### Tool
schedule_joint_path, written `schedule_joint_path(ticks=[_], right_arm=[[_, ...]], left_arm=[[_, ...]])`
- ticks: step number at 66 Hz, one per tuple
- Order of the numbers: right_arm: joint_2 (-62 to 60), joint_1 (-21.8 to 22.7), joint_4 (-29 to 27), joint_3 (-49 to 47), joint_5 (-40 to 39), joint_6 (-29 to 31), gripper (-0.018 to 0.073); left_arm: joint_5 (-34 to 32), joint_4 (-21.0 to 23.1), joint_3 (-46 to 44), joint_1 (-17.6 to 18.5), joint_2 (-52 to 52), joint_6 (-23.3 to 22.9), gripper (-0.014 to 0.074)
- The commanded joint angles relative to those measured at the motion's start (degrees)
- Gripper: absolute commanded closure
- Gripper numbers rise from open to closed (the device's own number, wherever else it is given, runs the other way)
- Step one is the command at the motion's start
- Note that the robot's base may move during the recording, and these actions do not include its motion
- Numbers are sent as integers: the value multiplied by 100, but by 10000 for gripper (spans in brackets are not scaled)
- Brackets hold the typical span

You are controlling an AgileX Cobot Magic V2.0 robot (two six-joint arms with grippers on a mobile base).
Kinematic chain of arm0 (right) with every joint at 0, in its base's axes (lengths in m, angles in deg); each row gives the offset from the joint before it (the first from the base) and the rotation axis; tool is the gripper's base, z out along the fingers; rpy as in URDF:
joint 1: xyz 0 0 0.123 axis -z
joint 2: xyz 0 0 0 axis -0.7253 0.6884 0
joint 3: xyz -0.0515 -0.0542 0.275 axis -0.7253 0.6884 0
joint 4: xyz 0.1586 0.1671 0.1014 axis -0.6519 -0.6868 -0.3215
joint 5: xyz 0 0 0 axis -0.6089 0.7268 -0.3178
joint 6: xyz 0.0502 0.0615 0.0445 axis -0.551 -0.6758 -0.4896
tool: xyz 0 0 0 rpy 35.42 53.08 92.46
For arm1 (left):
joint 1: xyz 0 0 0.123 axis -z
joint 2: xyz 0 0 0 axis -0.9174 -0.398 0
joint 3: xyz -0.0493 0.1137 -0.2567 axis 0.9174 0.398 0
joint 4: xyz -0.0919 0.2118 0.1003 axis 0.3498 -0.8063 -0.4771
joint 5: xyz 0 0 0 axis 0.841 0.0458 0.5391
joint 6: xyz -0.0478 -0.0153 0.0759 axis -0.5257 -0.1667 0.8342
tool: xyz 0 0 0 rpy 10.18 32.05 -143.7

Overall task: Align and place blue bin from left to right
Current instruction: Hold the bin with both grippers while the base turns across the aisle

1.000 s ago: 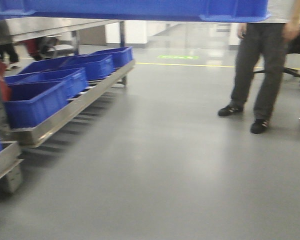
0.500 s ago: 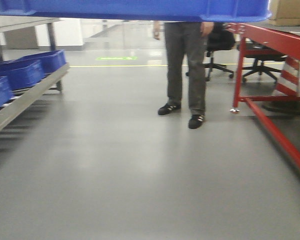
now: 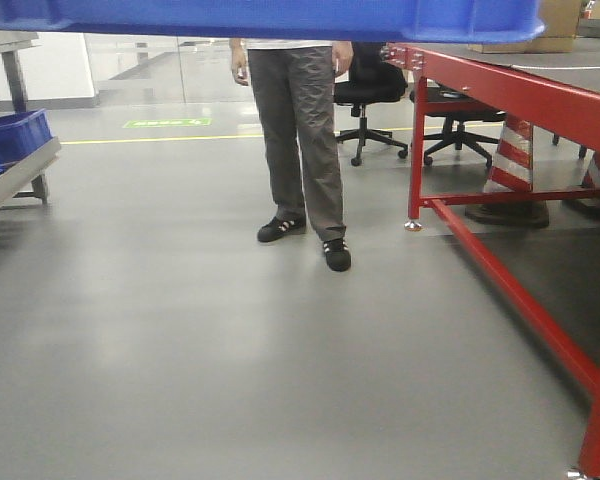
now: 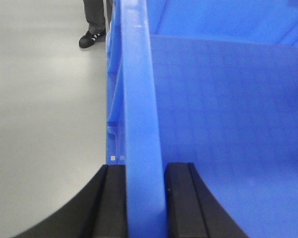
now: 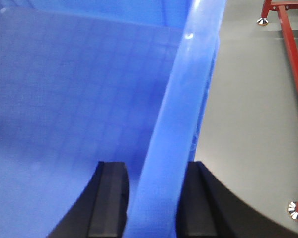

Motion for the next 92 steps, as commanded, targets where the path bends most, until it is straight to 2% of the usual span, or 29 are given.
schedule_joint_path(ticks=[1,92], right_arm=[[-78,14,1,-75,-508,-69,629],[-68,14,1,-75,-520,-69,629]], left_arm=[[-2064,320,-135,43,185,11,708],[-2064,320,-135,43,185,11,708]])
